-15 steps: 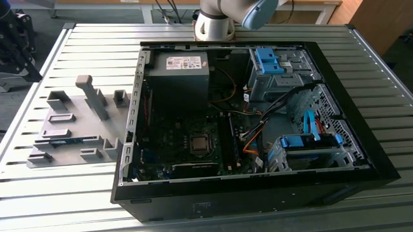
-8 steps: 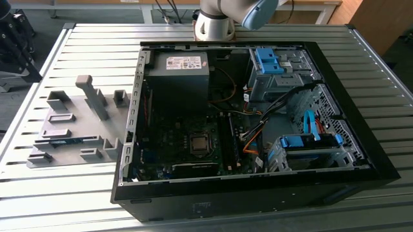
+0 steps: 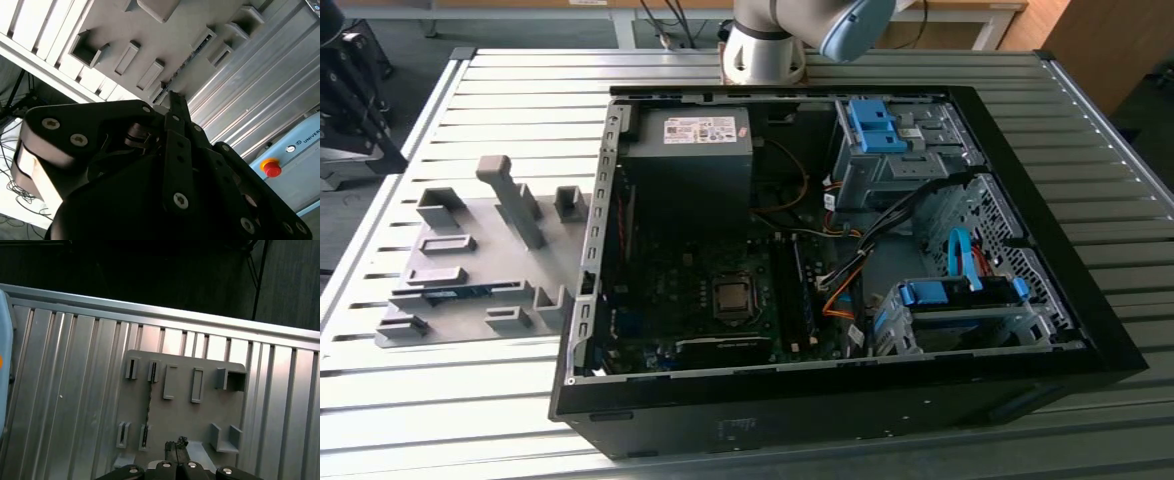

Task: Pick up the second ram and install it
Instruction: 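Pick up the second ram and move it above second insertion slot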

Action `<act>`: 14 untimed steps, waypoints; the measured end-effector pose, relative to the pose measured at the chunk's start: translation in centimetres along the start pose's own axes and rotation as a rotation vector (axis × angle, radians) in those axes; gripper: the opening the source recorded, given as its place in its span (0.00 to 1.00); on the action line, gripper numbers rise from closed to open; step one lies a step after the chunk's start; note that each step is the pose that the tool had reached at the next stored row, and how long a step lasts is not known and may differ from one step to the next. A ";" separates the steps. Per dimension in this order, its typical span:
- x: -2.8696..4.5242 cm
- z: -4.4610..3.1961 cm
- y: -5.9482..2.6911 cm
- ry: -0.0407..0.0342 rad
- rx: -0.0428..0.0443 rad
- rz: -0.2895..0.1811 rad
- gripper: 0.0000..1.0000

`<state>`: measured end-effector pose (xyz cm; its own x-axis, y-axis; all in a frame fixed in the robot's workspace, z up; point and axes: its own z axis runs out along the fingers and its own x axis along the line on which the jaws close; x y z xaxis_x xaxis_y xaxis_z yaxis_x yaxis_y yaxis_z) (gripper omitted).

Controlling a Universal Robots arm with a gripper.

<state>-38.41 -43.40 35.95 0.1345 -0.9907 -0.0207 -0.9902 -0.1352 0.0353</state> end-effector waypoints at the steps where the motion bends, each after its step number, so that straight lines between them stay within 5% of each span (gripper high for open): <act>1: 0.03 0.10 0.03 0.0003 0.0004 -0.002 0.11; 5: 0.08 0.71 0.09 0.0018 0.0044 0.001 0.11; 14: 0.08 1.53 0.13 0.0090 0.0157 0.009 0.41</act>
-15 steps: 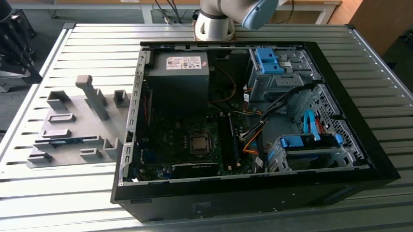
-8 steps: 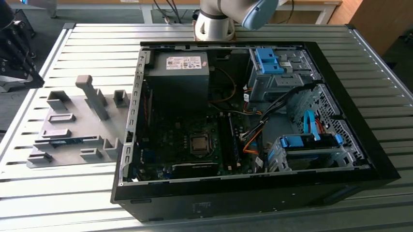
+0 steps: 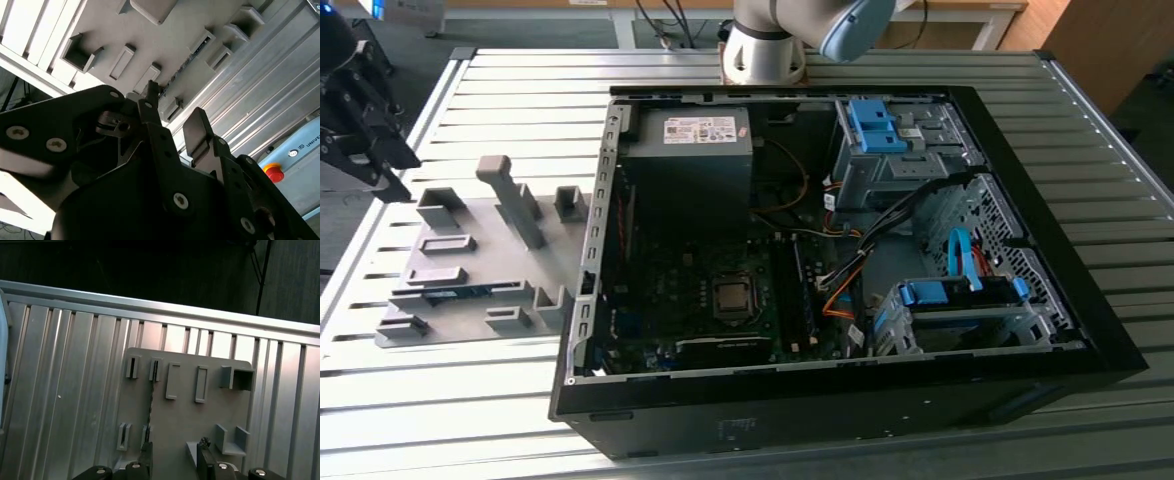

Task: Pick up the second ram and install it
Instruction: 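Pick up the second ram and move it above second insertion slot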

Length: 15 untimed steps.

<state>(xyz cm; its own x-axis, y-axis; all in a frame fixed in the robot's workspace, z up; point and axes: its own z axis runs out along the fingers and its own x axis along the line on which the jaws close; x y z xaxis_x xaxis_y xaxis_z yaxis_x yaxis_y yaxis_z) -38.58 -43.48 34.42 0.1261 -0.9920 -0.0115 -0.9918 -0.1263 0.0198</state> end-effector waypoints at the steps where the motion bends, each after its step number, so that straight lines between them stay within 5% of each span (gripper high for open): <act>1: 0.01 0.13 -0.01 0.0003 0.0036 0.005 0.47; 6: 0.02 0.87 -0.02 -0.0005 0.0069 0.078 0.47; 15: 0.07 1.28 0.26 -0.0006 0.0074 0.082 0.47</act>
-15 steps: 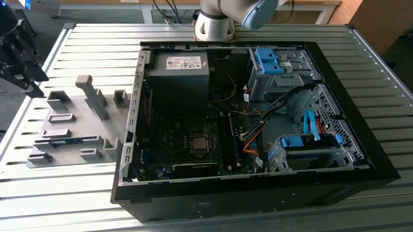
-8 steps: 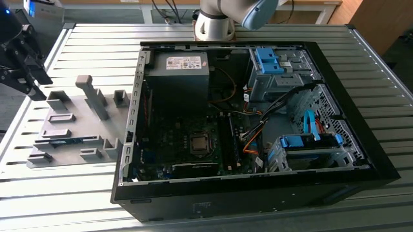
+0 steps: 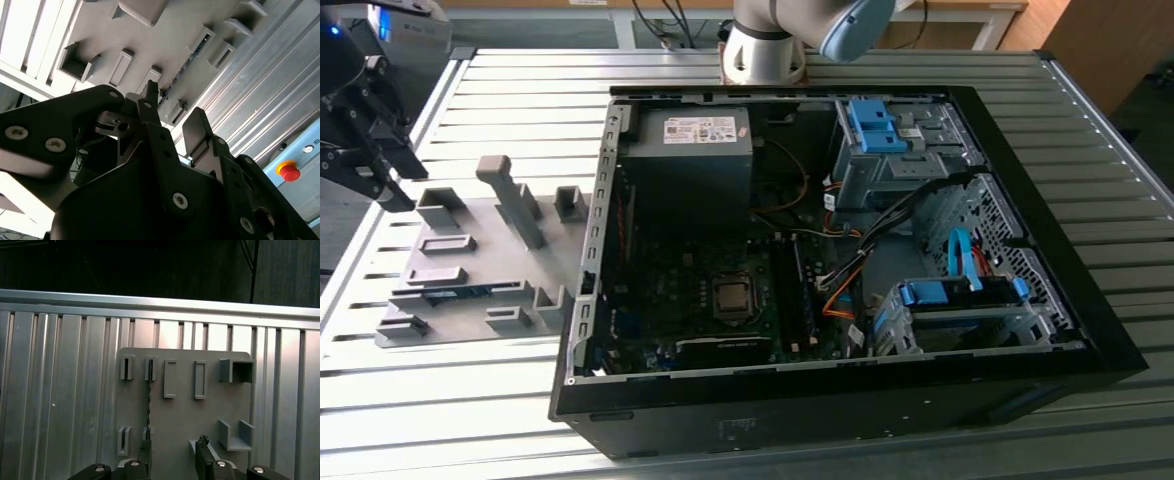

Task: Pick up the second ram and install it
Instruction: 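Pick up the second ram and move it above second insertion slot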

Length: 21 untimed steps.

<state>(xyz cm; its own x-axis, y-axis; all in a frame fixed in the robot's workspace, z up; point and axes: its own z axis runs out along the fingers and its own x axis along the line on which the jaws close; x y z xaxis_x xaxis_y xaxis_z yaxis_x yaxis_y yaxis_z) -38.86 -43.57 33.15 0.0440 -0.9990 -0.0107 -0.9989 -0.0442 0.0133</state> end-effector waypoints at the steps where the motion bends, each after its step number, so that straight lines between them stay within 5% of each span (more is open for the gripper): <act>1: 0.00 0.01 0.00 -0.0001 0.0001 0.000 0.47; 21: 0.01 0.74 0.57 -0.0001 0.0001 0.002 0.47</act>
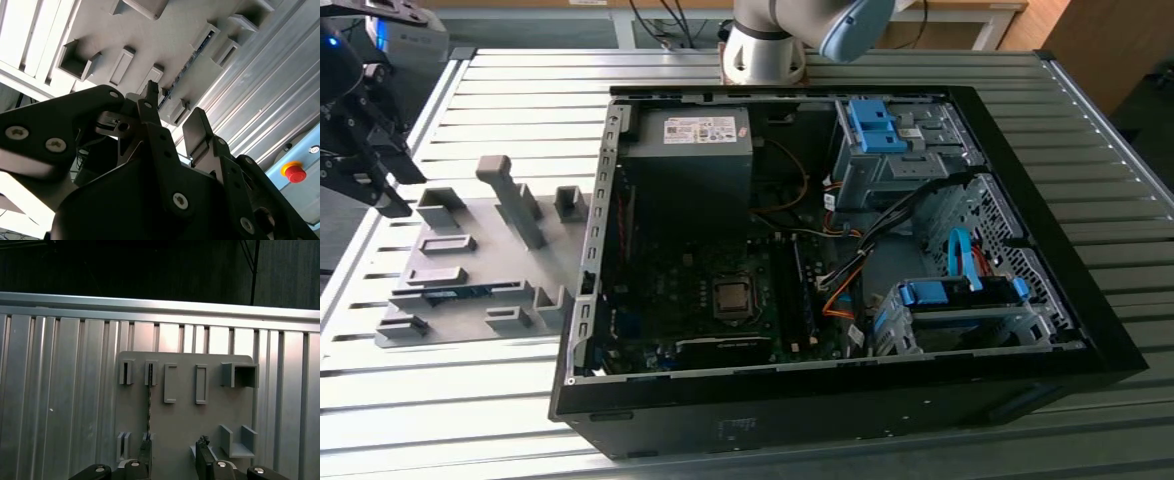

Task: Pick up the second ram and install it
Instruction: 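Pick up the second ram and move it above second insertion slot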

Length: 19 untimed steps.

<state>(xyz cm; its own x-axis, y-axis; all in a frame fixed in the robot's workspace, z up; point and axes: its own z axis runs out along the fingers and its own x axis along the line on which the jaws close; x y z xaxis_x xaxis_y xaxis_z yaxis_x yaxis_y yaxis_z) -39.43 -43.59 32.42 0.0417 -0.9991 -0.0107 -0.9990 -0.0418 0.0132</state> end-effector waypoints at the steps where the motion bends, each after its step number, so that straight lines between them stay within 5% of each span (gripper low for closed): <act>1: 0.00 0.02 0.00 0.0000 0.0000 0.000 0.47; 11: 0.01 0.13 0.01 -0.0002 0.0003 0.000 0.47; 19: 0.06 1.39 0.36 -0.0002 0.0003 0.019 0.47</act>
<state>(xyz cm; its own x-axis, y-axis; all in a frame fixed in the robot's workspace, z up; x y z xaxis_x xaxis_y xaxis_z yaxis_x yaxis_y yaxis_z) -39.81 -43.65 31.04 0.0224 -0.9997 -0.0107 -0.9997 -0.0225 0.0131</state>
